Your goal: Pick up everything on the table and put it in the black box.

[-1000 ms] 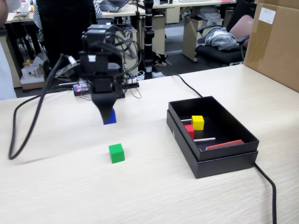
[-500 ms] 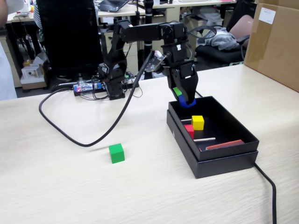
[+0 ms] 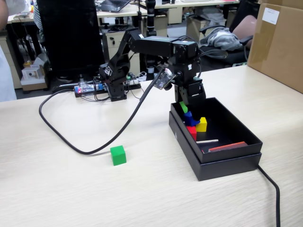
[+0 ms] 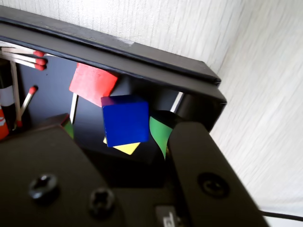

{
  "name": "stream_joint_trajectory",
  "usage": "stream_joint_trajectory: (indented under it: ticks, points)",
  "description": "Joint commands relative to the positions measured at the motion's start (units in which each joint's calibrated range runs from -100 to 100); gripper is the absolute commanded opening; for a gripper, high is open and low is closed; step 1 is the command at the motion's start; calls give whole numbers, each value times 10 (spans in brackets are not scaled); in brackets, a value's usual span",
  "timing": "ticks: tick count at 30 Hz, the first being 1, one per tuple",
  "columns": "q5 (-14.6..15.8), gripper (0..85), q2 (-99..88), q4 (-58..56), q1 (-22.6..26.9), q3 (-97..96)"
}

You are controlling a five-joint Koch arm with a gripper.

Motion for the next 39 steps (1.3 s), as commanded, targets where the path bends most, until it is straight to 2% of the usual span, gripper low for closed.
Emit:
stream_joint_trajectory:
  ticks: [1,5,9,16,19,27,39]
  points:
    - [-1,352,-75,-24,-4,52]
    - [-23,351,-220,-30,-36,41]
    - [-48,351,-281,-33,-67,31]
    - [-110,468,-300,-43,-157,-57]
    - [-126,469,-268,-41,-180,-75]
    - [-143,483,-127,-25,-212,-46]
    - [-151,475,65,8,-228,42]
